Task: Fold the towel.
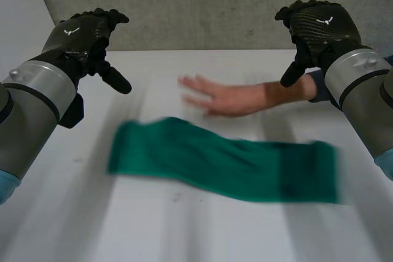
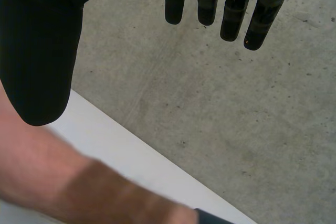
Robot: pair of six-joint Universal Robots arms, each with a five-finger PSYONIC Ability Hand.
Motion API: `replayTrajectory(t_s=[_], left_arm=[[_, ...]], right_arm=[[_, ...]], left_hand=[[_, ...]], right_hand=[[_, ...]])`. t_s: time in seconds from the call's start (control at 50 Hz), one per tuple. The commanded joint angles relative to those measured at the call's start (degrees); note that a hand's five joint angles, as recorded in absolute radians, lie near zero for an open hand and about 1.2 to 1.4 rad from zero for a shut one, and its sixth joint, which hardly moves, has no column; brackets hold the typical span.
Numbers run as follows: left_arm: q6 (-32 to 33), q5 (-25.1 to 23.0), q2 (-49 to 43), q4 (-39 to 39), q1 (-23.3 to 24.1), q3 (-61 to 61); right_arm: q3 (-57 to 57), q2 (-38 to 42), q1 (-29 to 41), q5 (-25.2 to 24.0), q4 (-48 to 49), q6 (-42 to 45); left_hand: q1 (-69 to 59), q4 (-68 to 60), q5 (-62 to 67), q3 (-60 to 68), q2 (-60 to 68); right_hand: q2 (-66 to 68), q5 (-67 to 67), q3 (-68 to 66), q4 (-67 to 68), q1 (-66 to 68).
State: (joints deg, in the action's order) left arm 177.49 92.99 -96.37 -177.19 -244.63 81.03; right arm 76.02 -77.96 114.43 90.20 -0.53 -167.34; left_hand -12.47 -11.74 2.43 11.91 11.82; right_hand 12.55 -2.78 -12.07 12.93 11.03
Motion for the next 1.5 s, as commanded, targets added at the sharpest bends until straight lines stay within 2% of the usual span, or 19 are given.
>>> replayTrajectory(t_s=[0.02,0.36,0.5,0.62,0.68,0.78,0.86,0.94,1.08,1.16,1.18,1.24,1.26,1.28,1.38,1.46,1.5], left_arm=[[0.1,0.0,-0.1,-0.3,0.0,0.4],[0.1,0.0,-0.7,-0.4,0.0,0.4],[1.2,0.0,-1.7,-1.8,0.0,0.4],[9.1,-0.3,-5.1,-3.9,-1.2,-0.6],[13.7,-0.3,-7.2,-4.6,-2.4,-1.2],[24.0,-0.5,-15.1,-4.7,-8.4,-3.5],[27.7,-0.8,-19.9,-4.7,-11.1,-5.3],[28.6,-2.8,-24.5,-4.9,-13.2,-7.1],[29.9,-5.0,-31.5,-4.8,-16.6,-10.1],[30.8,-5.0,-34.1,-4.9,-16.8,-11.0],[31.1,-5.0,-35.1,-5.0,-16.8,-11.3],[30.9,-5.0,-35.6,-5.7,-16.8,-11.4],[30.8,-5.0,-35.7,-6.7,-16.8,-11.3],[30.7,-5.0,-35.7,-7.2,-16.8,-11.2],[30.2,-4.7,-34.6,-10.0,-15.8,-11.3],[28.7,-4.7,-30.7,-13.3,-13.9,-13.7],[25.3,-4.1,-28.2,-17.9,-12.6,-16.4]], right_arm=[[0.0,0.0,-0.2,-1.8,0.0,0.0],[0.1,0.0,0.1,-4.2,-0.4,0.9],[0.7,0.3,0.6,-8.1,-5.2,10.4],[2.4,0.7,2.3,-8.5,-12.7,21.7],[3.3,0.9,3.3,-8.8,-13.5,23.4],[8.5,1.8,7.6,-12.3,-9.3,25.3],[13.4,2.7,7.9,-15.4,-2.0,25.4],[16.8,7.1,8.1,-16.6,7.1,25.7],[16.1,15.0,8.1,-16.3,10.5,28.1],[13.2,20.1,8.1,-15.7,11.7,29.0],[12.1,21.7,8.0,-15.0,12.0,28.9],[10.3,22.8,7.9,-14.1,12.6,28.6],[9.4,22.9,7.7,-13.6,12.9,28.5],[8.9,22.9,7.7,-13.3,13.1,28.2],[6.5,20.9,7.1,-10.8,15.0,23.6],[3.3,13.0,6.3,-6.8,17.1,16.1],[0.8,9.4,5.0,-4.5,20.7,10.2]], left_hand=[[2.5,1.7,-2.4,-1.9,-1.8],[2.5,1.7,-2.4,-1.9,-1.8],[2.4,1.7,-2.4,-1.9,-1.8],[1.1,0.4,-1.0,-0.5,-0.4],[1.1,0.3,-1.0,-0.5,-0.4],[1.1,0.3,-1.0,-0.5,-0.4],[0.4,-0.3,-0.4,0.1,0.2],[-0.1,-0.8,0.1,0.7,0.7],[-9.8,-10.6,9.9,10.4,10.5],[-14.0,-14.8,14.1,14.6,14.7],[-25.1,-25.8,25.1,25.6,25.7],[-39.6,-40.3,39.6,40.1,40.2],[-59.1,-59.8,59.2,59.7,59.8],[-67.4,-68.2,67.5,68.0,68.1],[-67.5,-68.3,67.6,68.1,68.2],[-67.5,-68.3,67.6,68.1,68.2],[-67.5,-68.3,67.6,68.1,68.2]], right_hand=[[-2.6,2.8,2.1,-2.9,-1.0],[-2.6,2.8,2.1,-2.9,-1.0],[-2.6,2.8,2.1,-2.9,-1.0],[-2.6,2.8,2.1,-2.9,-1.0],[-2.6,2.8,2.1,-2.9,-1.0],[-2.6,2.8,2.1,-2.9,-1.0],[-2.6,2.8,2.1,-2.9,-1.0],[-2.6,2.8,2.1,-2.9,-1.0],[-2.6,2.8,2.1,-2.9,-1.0],[8.2,-8.0,-8.7,7.9,9.8],[22.8,-22.6,-23.3,22.4,24.3],[46.4,-46.2,-46.9,46.0,47.9],[67.2,-67.0,-67.7,66.9,68.8],[67.4,-67.2,-67.9,67.1,69.0],[67.4,-67.2,-67.9,67.1,69.0],[67.4,-67.2,-67.9,67.1,69.0],[67.4,-67.2,-67.9,67.1,69.0]])
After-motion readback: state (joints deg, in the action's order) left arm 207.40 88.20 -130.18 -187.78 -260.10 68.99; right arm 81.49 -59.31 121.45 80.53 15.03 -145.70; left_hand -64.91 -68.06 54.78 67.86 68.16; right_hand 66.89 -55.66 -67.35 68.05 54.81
